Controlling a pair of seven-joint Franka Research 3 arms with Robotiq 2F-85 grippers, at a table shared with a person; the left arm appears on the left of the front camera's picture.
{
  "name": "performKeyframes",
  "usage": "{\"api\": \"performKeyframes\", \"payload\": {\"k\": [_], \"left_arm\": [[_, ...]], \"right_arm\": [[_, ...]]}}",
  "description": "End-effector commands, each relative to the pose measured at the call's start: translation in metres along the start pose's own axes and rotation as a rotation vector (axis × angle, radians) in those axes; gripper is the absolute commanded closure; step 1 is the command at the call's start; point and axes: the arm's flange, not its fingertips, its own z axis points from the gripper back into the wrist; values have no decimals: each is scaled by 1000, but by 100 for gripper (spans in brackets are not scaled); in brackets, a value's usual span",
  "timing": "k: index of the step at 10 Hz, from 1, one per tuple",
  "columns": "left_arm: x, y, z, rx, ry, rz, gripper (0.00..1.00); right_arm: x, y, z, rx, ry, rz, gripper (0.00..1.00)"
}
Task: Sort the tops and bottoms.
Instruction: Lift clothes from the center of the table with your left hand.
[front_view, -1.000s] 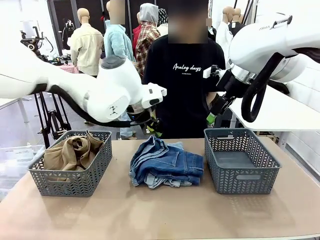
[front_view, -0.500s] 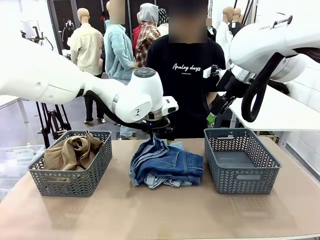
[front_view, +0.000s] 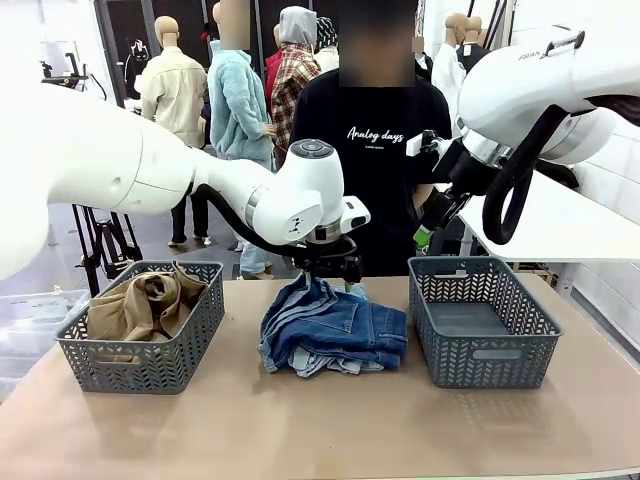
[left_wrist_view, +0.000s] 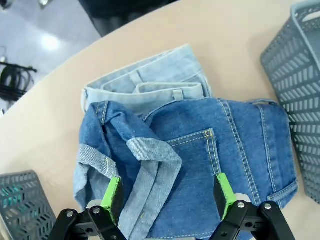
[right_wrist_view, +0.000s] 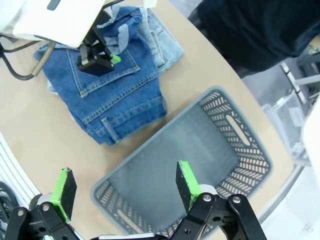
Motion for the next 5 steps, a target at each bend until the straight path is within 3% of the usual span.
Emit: {"api": "performKeyframes", "payload": {"k": [1, 5], "left_arm": [[3, -1, -10, 32, -10, 57, 7], [0, 2, -10, 9, 10, 35, 7]], "right_arm": [[-1, 0, 0, -1, 2, 0, 0], [-1, 0, 0, -1, 2, 0, 0]]}}
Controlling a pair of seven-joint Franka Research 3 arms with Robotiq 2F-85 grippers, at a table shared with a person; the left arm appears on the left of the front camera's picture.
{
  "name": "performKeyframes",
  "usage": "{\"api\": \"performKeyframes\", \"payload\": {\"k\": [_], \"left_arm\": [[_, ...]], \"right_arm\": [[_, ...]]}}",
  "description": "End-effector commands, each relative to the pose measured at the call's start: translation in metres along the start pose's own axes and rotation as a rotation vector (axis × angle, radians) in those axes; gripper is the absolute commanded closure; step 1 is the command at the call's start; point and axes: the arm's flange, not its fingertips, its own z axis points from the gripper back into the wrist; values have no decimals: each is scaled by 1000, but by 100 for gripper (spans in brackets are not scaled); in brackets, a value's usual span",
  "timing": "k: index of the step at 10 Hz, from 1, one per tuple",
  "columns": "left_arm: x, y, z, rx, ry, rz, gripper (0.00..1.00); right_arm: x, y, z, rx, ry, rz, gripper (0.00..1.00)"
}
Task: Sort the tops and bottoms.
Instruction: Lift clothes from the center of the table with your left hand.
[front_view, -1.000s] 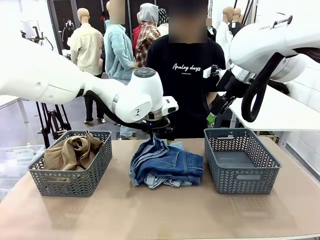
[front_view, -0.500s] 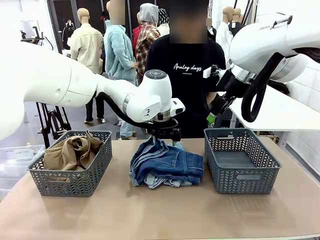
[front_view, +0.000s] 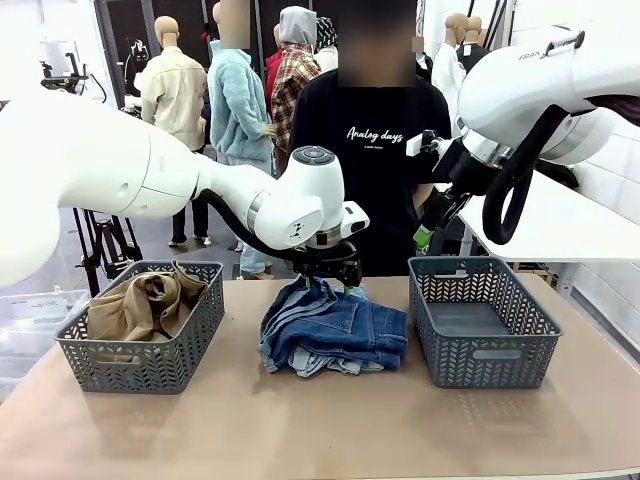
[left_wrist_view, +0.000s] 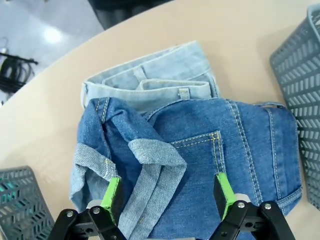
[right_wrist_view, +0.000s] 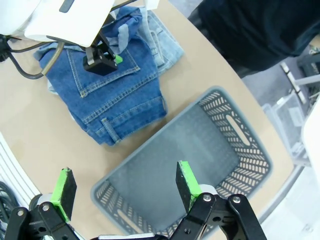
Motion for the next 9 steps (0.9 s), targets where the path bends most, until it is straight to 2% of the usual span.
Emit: {"api": "performKeyframes", "payload": {"k": [1, 3, 4, 6, 9], "left_arm": [[0, 0, 0, 0, 0, 0, 7], [-7, 0, 20, 10, 39, 26, 7], [-7, 0, 21, 9, 99, 18, 7], [-6, -2, 15, 10, 133, 38, 7], [-14, -11, 4, -51, 186, 57, 7]], "right_arm": [[-1, 0, 0, -1, 2, 0, 0], [-1, 0, 0, -1, 2, 0, 0], [-1, 0, 0, -1, 2, 0, 0], [-1, 0, 0, -1, 2, 0, 0], [-1, 0, 0, -1, 2, 0, 0]]}}
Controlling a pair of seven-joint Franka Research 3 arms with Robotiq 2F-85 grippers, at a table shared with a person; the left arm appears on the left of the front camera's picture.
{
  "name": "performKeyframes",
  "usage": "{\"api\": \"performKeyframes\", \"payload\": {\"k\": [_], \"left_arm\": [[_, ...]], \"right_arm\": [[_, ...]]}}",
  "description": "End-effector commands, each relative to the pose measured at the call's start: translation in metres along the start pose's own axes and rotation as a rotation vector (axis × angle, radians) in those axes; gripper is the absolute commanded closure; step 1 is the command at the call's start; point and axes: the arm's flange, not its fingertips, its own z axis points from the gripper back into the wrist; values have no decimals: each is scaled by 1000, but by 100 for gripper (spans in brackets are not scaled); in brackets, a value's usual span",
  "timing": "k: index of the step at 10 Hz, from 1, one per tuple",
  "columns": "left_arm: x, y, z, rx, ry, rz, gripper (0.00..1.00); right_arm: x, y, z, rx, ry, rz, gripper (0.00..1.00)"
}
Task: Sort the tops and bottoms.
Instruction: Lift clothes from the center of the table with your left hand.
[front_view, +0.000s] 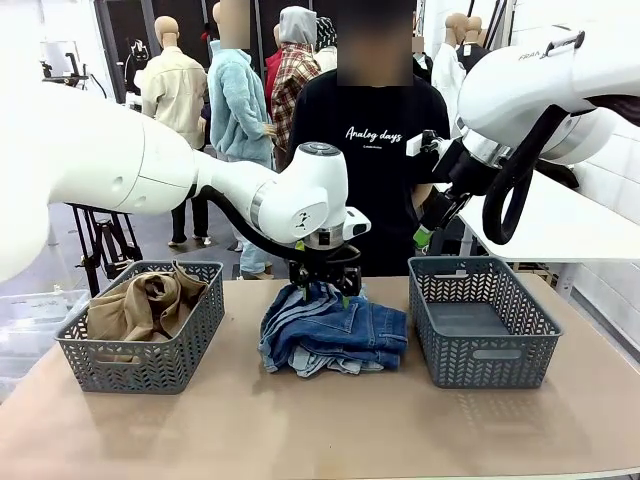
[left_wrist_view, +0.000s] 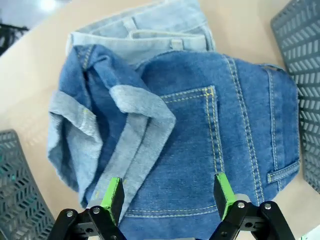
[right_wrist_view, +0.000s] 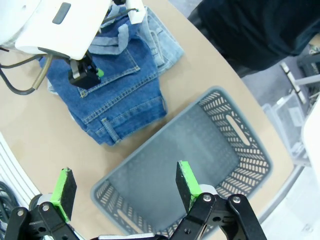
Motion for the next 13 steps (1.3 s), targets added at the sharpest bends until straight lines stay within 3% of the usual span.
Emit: {"api": "performKeyframes", "payload": {"k": [1, 8, 13], "left_arm": [[1, -1, -1, -40, 39, 0, 7], [0, -11, -17, -142, 114, -7, 7], [-3, -13, -38, -64, 138, 26, 7]], "right_arm": [[-1, 0, 0, -1, 2, 0, 0], [-1, 0, 0, -1, 2, 0, 0], [-1, 0, 0, -1, 2, 0, 0]]}}
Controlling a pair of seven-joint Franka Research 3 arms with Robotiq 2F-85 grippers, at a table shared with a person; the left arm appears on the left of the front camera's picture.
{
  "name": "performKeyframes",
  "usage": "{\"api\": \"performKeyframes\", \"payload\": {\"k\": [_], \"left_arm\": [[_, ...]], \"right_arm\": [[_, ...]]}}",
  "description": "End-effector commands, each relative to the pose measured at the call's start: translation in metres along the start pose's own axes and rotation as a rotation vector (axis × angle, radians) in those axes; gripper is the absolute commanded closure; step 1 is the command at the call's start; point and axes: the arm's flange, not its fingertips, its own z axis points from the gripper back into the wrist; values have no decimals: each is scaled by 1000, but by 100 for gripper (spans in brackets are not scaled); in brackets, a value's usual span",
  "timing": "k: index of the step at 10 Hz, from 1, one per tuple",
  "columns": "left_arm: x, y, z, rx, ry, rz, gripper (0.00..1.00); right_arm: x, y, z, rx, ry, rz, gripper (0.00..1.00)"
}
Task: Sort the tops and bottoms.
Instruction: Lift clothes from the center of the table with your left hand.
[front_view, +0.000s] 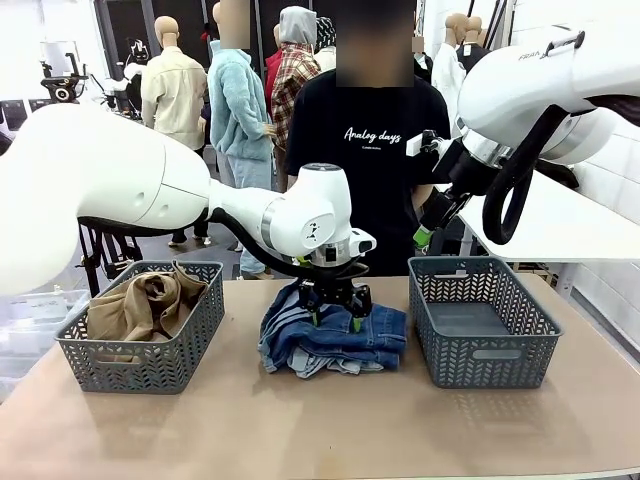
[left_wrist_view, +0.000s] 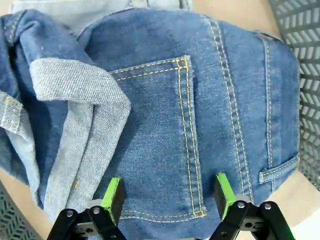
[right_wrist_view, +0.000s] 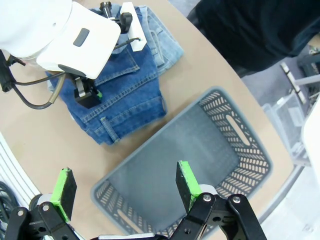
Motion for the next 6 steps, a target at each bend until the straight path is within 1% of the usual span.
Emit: {"api": "performKeyframes", "payload": {"k": [1, 2, 5, 6], "left_arm": [[0, -2, -4, 29, -4, 16, 12], [0, -3, -4, 57, 7, 5, 31], [1, -1, -4, 70, 29, 10, 91], [2, 0, -4, 68, 33, 19, 100]], "right_arm": [[-1, 0, 0, -1, 2, 0, 0], [-1, 0, 0, -1, 2, 0, 0], [-1, 0, 0, -1, 2, 0, 0], [-1, 0, 0, -1, 2, 0, 0]]}}
